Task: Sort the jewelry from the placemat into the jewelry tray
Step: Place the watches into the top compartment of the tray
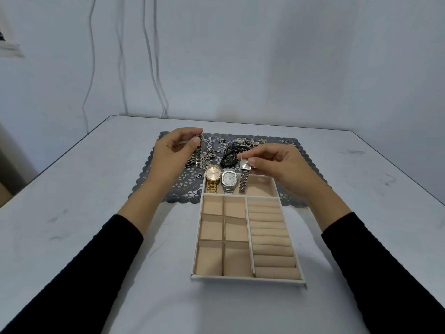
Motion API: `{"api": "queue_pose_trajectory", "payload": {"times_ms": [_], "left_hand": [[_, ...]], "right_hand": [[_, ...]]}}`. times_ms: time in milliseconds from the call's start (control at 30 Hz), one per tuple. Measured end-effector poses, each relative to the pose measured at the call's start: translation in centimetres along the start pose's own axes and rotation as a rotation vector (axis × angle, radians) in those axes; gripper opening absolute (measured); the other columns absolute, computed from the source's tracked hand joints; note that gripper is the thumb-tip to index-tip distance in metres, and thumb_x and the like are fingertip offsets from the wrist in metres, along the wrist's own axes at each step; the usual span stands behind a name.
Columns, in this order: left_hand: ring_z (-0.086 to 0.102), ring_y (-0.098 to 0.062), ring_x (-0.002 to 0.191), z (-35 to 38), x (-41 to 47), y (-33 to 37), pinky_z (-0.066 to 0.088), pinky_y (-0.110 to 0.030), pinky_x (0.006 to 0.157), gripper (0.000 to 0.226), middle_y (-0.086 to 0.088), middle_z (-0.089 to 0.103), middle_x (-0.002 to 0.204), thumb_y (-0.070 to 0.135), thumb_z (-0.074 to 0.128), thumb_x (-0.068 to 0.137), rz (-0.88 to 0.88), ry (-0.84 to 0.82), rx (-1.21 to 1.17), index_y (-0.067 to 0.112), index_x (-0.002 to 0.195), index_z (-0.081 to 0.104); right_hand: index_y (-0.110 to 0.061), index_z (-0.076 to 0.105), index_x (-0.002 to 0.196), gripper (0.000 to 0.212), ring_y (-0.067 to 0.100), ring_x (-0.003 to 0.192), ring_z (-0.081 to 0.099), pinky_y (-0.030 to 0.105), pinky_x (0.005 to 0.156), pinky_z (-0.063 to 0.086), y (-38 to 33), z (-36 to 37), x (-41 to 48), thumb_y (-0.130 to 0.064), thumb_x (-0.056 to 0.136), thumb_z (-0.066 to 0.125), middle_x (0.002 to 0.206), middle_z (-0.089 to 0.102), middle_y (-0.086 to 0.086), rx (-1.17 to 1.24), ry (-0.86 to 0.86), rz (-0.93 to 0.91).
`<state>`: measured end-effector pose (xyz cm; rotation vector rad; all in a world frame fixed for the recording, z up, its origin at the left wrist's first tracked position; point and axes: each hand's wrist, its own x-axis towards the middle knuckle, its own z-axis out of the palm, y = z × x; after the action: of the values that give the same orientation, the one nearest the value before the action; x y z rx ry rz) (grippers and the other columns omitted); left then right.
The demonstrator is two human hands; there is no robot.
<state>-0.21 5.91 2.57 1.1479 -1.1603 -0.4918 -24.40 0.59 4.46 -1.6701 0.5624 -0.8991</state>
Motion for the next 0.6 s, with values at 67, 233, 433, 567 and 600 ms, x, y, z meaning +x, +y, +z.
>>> {"api": "queue_pose_trajectory", "payload": {"times_ms": [67,233,433,567,600], "left_hand": [[0.067,-0.023,0.102,0.1,-0.1,0.0,0.052,-0.044,0.098,0.023,-0.001,0.072,0.103,0.012,0.068,0.09,-0.006,-0.008,-0.003,0.032,0.101,0.073],[0.068,-0.011,0.094,0.3,-0.3,0.4,0.054,-0.033,0.094,0.021,0.002,0.072,0.099,0.008,0.066,0.091,-0.014,-0.007,0.002,0.023,0.104,0.072],[0.068,-0.003,0.086,0.6,-0.4,0.4,0.053,-0.021,0.084,0.02,0.004,0.072,0.095,0.006,0.065,0.091,-0.027,-0.009,-0.012,0.017,0.107,0.071],[0.068,-0.005,0.09,0.7,-0.5,0.2,0.053,-0.021,0.083,0.02,0.004,0.072,0.097,0.006,0.065,0.091,-0.027,-0.02,-0.014,0.021,0.103,0.071],[0.067,-0.005,0.091,0.7,-0.5,0.2,0.053,-0.02,0.082,0.02,0.004,0.072,0.098,0.006,0.065,0.091,-0.025,-0.025,-0.01,0.021,0.103,0.071]], "right_hand": [[0.0,0.071,0.103,0.019,0.021,0.093,0.067,0.036,0.089,0.055,0.2,0.2,0.0,0.001,0.085,0.065,0.104,0.07,0.019,0.006,-0.007,0.009],[0.0,0.07,0.105,0.02,0.022,0.097,0.066,0.04,0.091,0.054,0.6,0.3,0.1,-0.001,0.086,0.065,0.107,0.07,0.018,-0.022,-0.03,0.044],[-0.003,0.071,0.103,0.018,0.027,0.096,0.067,0.039,0.088,0.055,1.5,0.1,0.3,-0.003,0.085,0.067,0.103,0.07,0.02,-0.08,-0.005,0.107],[0.004,0.068,0.105,0.02,0.022,0.092,0.068,0.026,0.077,0.056,1.5,0.2,0.4,0.002,0.086,0.064,0.104,0.068,0.024,-0.058,0.011,0.121],[0.005,0.067,0.105,0.02,0.022,0.092,0.068,0.026,0.077,0.056,1.5,0.2,0.4,0.003,0.086,0.064,0.104,0.068,0.025,-0.055,0.011,0.125]]}}
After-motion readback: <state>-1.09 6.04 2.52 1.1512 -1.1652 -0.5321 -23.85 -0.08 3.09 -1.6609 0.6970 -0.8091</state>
